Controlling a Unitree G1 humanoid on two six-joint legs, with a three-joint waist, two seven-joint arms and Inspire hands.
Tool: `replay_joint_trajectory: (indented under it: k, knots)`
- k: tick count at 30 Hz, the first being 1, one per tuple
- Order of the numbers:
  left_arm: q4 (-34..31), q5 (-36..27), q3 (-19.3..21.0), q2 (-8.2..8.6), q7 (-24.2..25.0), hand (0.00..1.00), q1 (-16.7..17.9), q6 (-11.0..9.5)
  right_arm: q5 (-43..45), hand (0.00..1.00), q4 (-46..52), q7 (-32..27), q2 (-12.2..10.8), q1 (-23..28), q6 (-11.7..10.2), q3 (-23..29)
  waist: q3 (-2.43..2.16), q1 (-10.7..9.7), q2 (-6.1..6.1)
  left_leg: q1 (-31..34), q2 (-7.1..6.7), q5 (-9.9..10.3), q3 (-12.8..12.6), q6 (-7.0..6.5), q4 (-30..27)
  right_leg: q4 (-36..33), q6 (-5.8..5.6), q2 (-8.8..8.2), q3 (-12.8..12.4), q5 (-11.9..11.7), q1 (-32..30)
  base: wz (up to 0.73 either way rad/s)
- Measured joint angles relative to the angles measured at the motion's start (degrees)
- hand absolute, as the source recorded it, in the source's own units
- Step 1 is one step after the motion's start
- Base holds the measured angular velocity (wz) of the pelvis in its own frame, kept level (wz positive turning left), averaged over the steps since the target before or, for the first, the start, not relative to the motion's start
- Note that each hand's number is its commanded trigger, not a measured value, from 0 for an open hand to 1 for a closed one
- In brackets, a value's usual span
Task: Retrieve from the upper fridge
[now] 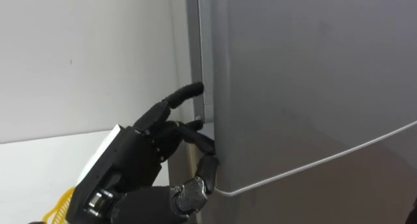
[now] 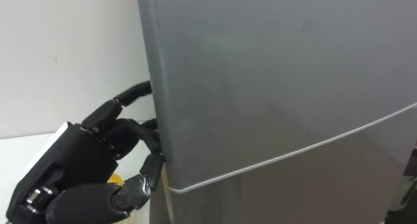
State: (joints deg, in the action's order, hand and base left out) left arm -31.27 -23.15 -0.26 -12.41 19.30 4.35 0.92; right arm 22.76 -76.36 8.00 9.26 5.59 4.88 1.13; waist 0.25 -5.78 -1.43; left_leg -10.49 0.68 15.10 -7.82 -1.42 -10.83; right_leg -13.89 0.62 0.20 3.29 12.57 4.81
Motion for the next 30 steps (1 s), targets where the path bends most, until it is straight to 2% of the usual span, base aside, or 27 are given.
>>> replay_joint_trajectory:
  k: [6,9,15,20,25,30]
  knots:
    - [-0.11,-1.35,-0.02,-0.37,0.06,0.0,-0.01,0.01,-0.05,0.0,-0.25,-0.64,0.02,-0.02,-0.07,0.02,-0.3,-0.08,-0.45,-0.16,-0.01,0.0,0.11,0.0,-0.04,0.24,-0.09,0.0,-0.08,-0.16,0.39,0.0]
    - [-0.15,-1.92,-0.01,-0.66,0.19,0.0,-0.01,0.01,-0.05,0.0,-0.54,-0.97,0.12,-0.03,-0.29,0.02,-0.05,-0.08,-1.04,-0.3,-0.03,0.0,0.13,0.0,-0.03,0.38,-0.15,-0.04,-0.06,-0.39,0.75,0.0]
    - [-0.2,-4.29,0.02,-2.35,0.49,0.0,-0.02,0.01,-0.05,0.0,-0.64,-0.86,0.32,0.0,-0.33,0.03,0.11,-0.24,-1.46,-0.22,-0.03,0.0,0.14,0.0,-0.02,1.11,-0.22,-0.01,-0.06,-0.45,0.82,0.0]
    - [-0.29,-5.52,0.09,-2.4,1.68,0.0,-0.04,0.0,-0.06,0.0,-0.73,-0.75,0.52,0.0,-0.42,0.06,0.26,-0.22,-1.58,-0.12,-0.01,0.0,0.14,-0.01,0.05,1.29,-0.24,0.01,-0.01,-0.54,0.83,0.0]
    - [-0.32,-6.68,0.11,-2.42,3.09,0.0,-0.06,-0.08,-0.11,0.0,-0.77,-0.22,0.58,-0.05,-0.57,0.07,0.27,-0.17,-1.58,0.03,-0.02,0.0,0.12,-0.01,0.12,1.35,-0.25,0.03,-0.17,-0.55,0.65,0.0]
    - [-0.31,-6.79,0.02,-2.51,4.4,0.0,-0.83,-0.31,-0.04,0.0,-0.59,-0.23,0.69,-0.1,-0.55,0.01,0.07,-0.11,-1.52,0.81,-0.09,0.0,-0.02,-0.01,0.02,1.19,-0.33,-0.01,-0.4,-0.61,-0.26,0.0]
